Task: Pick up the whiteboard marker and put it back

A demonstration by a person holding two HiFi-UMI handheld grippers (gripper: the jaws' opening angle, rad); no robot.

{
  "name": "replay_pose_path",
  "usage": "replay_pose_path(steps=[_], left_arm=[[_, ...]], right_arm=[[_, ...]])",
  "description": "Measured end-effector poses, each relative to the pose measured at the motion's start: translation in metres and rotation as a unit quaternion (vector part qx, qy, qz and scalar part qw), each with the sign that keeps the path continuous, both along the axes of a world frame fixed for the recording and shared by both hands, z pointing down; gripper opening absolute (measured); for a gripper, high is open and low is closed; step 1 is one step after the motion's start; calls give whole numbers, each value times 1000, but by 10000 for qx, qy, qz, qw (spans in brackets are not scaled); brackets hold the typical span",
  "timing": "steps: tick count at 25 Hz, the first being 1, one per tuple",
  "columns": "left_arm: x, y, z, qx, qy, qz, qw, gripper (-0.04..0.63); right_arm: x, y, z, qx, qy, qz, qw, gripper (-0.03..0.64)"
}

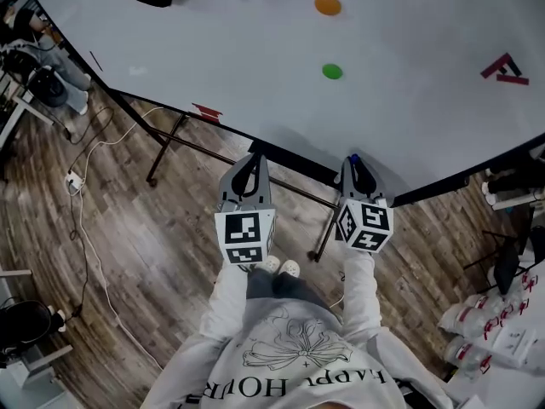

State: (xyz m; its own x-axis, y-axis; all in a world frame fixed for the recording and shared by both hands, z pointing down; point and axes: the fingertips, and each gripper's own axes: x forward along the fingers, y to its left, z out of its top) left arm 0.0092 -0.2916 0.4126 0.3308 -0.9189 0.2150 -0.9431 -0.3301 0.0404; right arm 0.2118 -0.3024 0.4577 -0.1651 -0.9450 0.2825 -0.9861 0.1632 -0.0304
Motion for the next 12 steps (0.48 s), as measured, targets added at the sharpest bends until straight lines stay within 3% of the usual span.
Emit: replay_pose_path(steps=[12], left_arm=[[-27,-14,41,-430,-72,-298,9986,12]], right_arm=[[-38,-30,78,-754,716,-803,9913,61]])
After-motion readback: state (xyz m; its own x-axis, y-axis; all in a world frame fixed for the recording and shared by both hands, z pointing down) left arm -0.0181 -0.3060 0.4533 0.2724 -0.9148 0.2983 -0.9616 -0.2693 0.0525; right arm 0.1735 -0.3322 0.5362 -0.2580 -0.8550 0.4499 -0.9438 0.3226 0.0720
